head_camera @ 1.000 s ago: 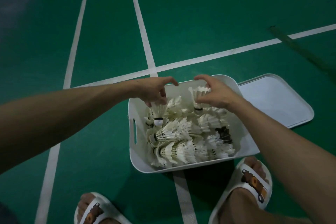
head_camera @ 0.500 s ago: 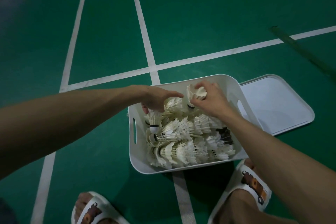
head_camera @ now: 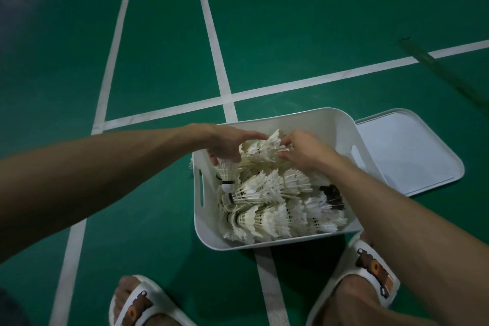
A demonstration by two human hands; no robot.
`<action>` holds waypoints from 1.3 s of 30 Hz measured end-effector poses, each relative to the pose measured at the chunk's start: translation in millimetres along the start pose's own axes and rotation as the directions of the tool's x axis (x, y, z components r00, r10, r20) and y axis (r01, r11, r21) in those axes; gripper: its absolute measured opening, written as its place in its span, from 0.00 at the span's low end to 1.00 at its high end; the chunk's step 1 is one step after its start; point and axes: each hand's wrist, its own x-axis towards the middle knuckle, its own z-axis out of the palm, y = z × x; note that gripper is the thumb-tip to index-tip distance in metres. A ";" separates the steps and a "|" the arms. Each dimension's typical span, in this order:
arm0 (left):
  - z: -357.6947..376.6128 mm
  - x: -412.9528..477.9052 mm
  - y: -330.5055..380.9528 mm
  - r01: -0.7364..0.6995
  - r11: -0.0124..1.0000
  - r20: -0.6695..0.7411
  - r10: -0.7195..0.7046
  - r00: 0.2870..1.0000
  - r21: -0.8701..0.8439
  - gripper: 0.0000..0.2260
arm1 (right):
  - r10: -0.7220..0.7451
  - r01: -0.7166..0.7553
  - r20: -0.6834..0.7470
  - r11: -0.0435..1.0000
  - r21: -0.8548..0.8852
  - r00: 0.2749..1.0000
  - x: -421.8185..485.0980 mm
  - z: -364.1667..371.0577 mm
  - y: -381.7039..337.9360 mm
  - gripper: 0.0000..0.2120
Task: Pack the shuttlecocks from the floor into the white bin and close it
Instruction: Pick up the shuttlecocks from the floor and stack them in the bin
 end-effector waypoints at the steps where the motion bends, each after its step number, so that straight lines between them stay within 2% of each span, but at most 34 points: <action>1: -0.1 -0.9 -0.7 -0.004 1.000 -0.004 0.004 1.000 -0.005 0.38 | -0.009 0.009 0.006 1.000 -0.025 1.000 1.8 -3.4 -0.5 0.09; 8: 2.0 -4.5 -2.0 -0.034 0.999 -0.031 0.033 0.999 -0.025 0.34 | -0.014 0.015 0.022 0.997 -0.082 1.000 15.2 3.3 -0.8 0.05; 10: 2.0 -5.8 -4.0 -0.039 0.998 -0.034 0.037 0.999 -0.053 0.31 | -0.018 0.024 0.073 0.997 -0.075 0.997 17.1 -1.8 1.4 0.08; 13: -4.7 -11.1 -7.4 -0.031 0.988 -0.044 0.024 0.999 -0.150 0.27 | -0.023 0.030 0.120 0.998 -0.061 0.993 15.4 -16.1 4.3 0.18; 15: -14.1 -17.1 -8.1 -0.032 0.975 -0.057 0.020 0.998 -0.219 0.25 | -0.035 0.040 0.122 0.998 -0.040 0.992 11.3 -27.3 8.3 0.19; 18: -27.4 -25.4 -1.4 -0.073 0.936 -0.079 0.048 0.996 -0.345 0.28 | -0.038 0.037 0.060 0.999 0.024 0.997 3.6 -44.8 18.3 0.15; 20: -30.3 -27.0 7.9 -0.136 0.918 -0.142 0.089 0.986 -0.373 0.28 | -0.029 0.030 -0.005 0.995 0.098 1.000 -0.2 -53.4 22.0 0.16; 23: -26.1 -23.0 27.0 -0.246 0.903 -0.272 0.153 0.950 -0.352 0.28 | -0.064 0.056 0.014 0.951 0.305 0.998 -7.6 -57.2 17.9 0.20; 26: -20.8 -15.9 44.7 -0.327 0.887 -0.360 0.204 0.910 -0.325 0.27 | -0.096 0.084 0.011 0.917 0.389 0.995 -12.4 -55.7 9.6 0.28; 31: -13.7 -2.0 58.3 -0.403 0.885 -0.520 0.237 0.821 -0.232 0.25 | -0.077 0.099 -0.076 0.925 0.367 0.994 -12.5 -52.3 14.8 0.37; 34: -13.2 6.6 51.4 -0.367 0.925 -0.585 0.246 0.773 -0.096 0.24 | -0.020 0.057 -0.122 0.952 0.302 0.992 -10.0 -53.6 28.7 0.38; 36: -11.5 12.9 44.8 -0.307 0.941 -0.467 0.336 0.818 0.140 0.25 | -0.002 0.032 -0.116 0.964 0.262 0.993 -7.9 -52.9 38.3 0.37; 39: -1.0 22.7 39.2 -0.258 0.849 -0.221 0.392 0.893 0.462 0.35 | -0.019 0.050 -0.147 0.975 0.216 0.989 -4.8 -48.5 48.4 0.35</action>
